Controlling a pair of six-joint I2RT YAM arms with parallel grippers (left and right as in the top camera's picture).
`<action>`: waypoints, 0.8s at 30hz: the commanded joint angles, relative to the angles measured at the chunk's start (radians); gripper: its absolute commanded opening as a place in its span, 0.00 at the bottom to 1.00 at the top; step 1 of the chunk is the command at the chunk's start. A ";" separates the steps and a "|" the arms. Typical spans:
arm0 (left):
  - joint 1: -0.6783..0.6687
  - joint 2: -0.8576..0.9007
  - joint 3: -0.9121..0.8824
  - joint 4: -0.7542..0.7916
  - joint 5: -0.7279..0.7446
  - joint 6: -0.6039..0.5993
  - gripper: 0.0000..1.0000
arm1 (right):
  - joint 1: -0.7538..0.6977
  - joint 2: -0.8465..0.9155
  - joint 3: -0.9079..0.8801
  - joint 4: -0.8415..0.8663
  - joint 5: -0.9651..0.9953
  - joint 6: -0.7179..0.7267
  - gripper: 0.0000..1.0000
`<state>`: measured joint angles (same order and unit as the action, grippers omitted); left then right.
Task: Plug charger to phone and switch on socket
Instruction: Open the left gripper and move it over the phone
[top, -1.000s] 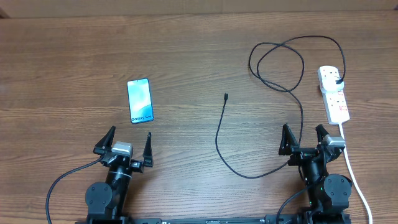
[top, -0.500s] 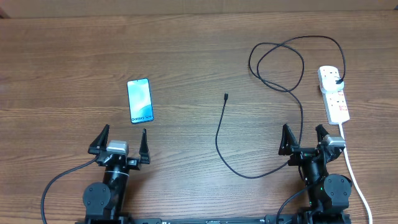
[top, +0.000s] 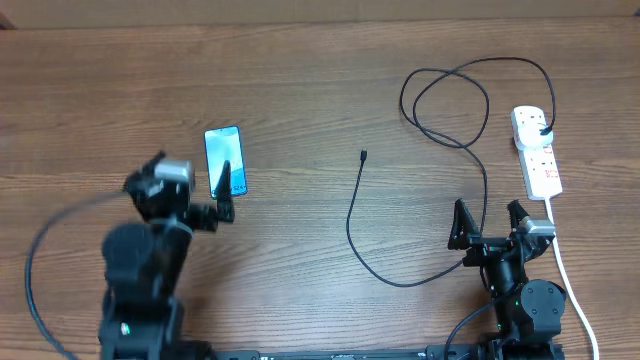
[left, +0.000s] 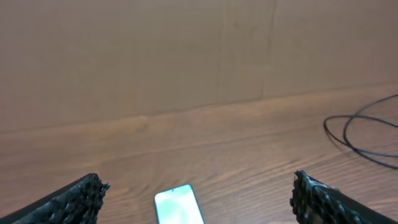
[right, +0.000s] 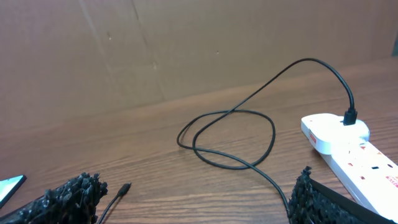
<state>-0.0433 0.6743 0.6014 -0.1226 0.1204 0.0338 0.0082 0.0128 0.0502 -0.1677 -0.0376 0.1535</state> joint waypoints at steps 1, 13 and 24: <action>0.005 0.139 0.159 -0.060 0.050 -0.004 1.00 | 0.006 -0.010 -0.005 0.006 -0.001 0.002 1.00; 0.006 0.676 0.871 -0.646 0.057 -0.004 1.00 | 0.006 -0.010 -0.005 0.006 -0.001 0.002 1.00; 0.004 0.981 1.122 -0.945 0.128 -0.008 0.99 | 0.006 -0.010 -0.005 0.006 -0.001 0.002 1.00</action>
<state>-0.0433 1.6009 1.6974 -1.0523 0.2108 0.0326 0.0082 0.0128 0.0502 -0.1680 -0.0376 0.1539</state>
